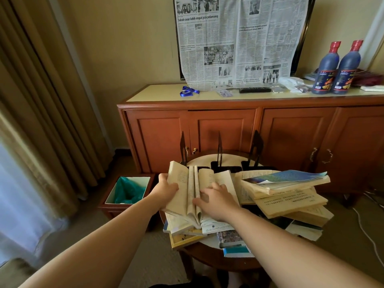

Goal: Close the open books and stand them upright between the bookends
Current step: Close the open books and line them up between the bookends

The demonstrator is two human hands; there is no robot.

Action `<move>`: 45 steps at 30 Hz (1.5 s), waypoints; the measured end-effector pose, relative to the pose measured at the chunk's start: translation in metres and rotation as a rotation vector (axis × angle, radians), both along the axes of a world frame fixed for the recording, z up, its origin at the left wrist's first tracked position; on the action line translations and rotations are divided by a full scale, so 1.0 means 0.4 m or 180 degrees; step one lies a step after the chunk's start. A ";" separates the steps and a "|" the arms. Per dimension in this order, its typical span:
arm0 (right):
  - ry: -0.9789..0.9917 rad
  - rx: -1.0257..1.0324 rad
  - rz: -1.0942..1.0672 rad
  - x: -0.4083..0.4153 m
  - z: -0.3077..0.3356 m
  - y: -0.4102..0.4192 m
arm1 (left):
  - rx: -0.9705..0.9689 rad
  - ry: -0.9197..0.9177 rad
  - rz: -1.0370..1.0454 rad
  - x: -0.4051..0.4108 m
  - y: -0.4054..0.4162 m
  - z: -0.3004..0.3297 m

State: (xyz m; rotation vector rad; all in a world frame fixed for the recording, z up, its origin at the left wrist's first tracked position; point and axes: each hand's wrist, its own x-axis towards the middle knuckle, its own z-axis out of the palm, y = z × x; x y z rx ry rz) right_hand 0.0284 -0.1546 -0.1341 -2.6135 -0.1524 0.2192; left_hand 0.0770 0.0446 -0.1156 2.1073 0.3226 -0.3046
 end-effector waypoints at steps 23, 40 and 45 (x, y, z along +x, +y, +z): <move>-0.0179 -0.0427 -0.0149 -0.029 -0.024 -0.017 | 0.2668 -0.1414 -0.1546 -0.037 -0.037 -0.074; -0.0672 0.0445 -0.0568 -0.061 -0.009 -0.084 | 0.2345 -0.1084 -0.2509 -0.035 -0.112 -0.068; -0.0837 -0.0905 -0.0039 -0.065 -0.031 -0.095 | 0.2408 -0.0819 -0.2621 -0.014 -0.108 -0.080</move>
